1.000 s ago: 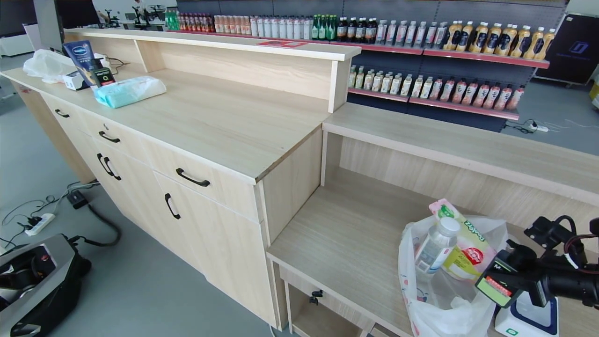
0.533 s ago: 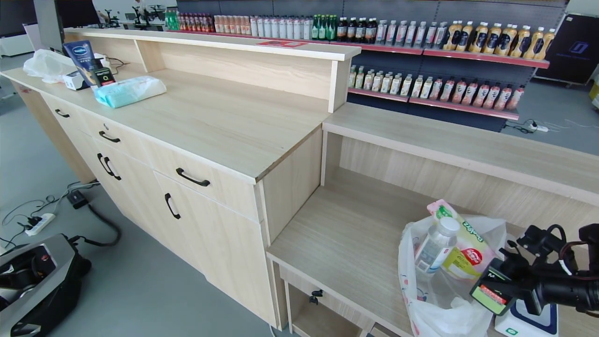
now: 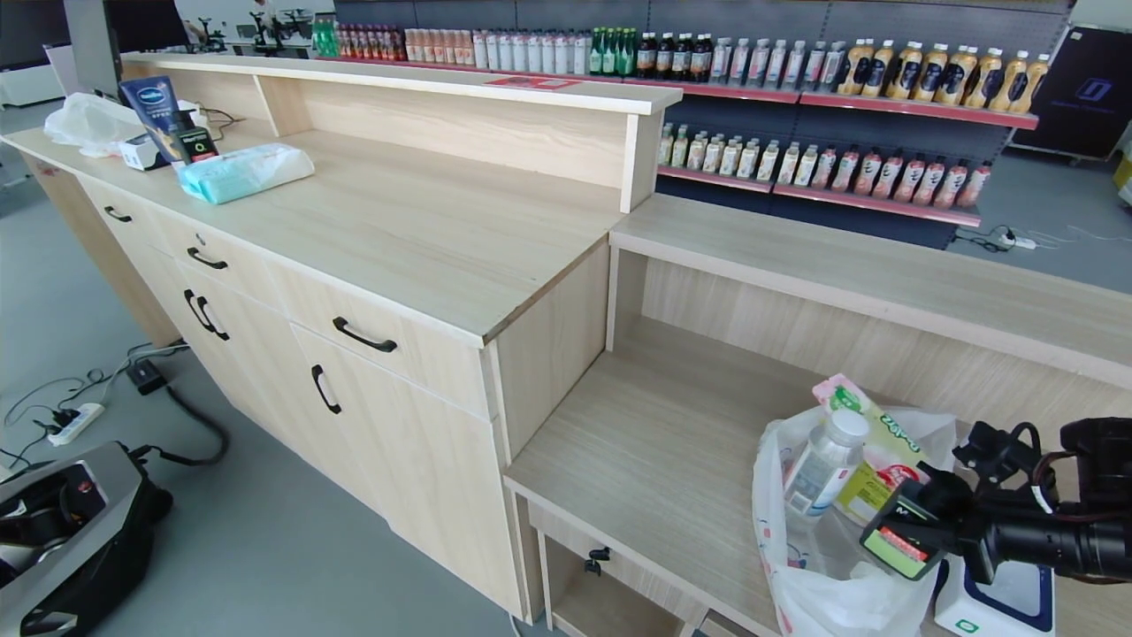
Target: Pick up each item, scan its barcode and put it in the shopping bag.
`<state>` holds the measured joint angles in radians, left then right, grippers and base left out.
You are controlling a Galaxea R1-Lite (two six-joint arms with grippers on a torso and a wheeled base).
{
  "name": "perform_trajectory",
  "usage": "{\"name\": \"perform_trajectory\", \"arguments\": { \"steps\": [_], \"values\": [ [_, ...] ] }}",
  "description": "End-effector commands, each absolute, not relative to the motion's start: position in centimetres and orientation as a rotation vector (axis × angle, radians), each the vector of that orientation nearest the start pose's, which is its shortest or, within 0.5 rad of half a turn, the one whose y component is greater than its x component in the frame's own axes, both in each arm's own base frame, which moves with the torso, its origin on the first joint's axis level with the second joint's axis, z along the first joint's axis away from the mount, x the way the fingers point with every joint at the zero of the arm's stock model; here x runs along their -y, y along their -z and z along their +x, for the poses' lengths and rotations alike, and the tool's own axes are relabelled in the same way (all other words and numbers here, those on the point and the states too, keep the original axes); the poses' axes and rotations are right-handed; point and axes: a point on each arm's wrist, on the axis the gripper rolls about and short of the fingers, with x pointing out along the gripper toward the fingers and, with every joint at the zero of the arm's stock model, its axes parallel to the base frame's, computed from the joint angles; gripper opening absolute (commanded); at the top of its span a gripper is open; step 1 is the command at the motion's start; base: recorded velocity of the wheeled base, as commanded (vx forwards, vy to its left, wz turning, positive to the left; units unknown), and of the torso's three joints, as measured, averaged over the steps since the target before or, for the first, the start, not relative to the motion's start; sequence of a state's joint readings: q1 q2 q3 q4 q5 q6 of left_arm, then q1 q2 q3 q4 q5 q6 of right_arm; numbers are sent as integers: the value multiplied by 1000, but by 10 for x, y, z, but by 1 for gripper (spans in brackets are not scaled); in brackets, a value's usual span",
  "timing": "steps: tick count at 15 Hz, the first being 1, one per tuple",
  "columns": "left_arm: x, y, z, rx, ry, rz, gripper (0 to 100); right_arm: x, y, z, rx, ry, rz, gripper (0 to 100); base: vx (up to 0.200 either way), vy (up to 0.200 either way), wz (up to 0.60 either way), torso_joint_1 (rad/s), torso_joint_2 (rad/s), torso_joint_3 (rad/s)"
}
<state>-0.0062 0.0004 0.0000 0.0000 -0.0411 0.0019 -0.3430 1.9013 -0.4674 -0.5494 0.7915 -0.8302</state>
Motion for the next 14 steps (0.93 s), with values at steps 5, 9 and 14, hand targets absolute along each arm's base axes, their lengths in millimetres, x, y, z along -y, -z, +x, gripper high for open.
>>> {"name": "perform_trajectory", "arguments": {
  "steps": [5, 9, 14],
  "values": [
    [1, -76, -23, -1, 48, 2, 100, 67, -35, 259, -514, -736, -281, 0, 0, 0, 0, 0, 0, 0],
    [1, -76, -23, -1, 48, 2, 100, 64, -27, 267, -488, -749, -304, 0, 0, 0, 0, 0, 0, 0],
    [1, -76, -23, -1, 48, 2, 100, 62, -22, 267, -487, -775, -288, 0, 0, 0, 0, 0, 0, 0]
  ]
}}
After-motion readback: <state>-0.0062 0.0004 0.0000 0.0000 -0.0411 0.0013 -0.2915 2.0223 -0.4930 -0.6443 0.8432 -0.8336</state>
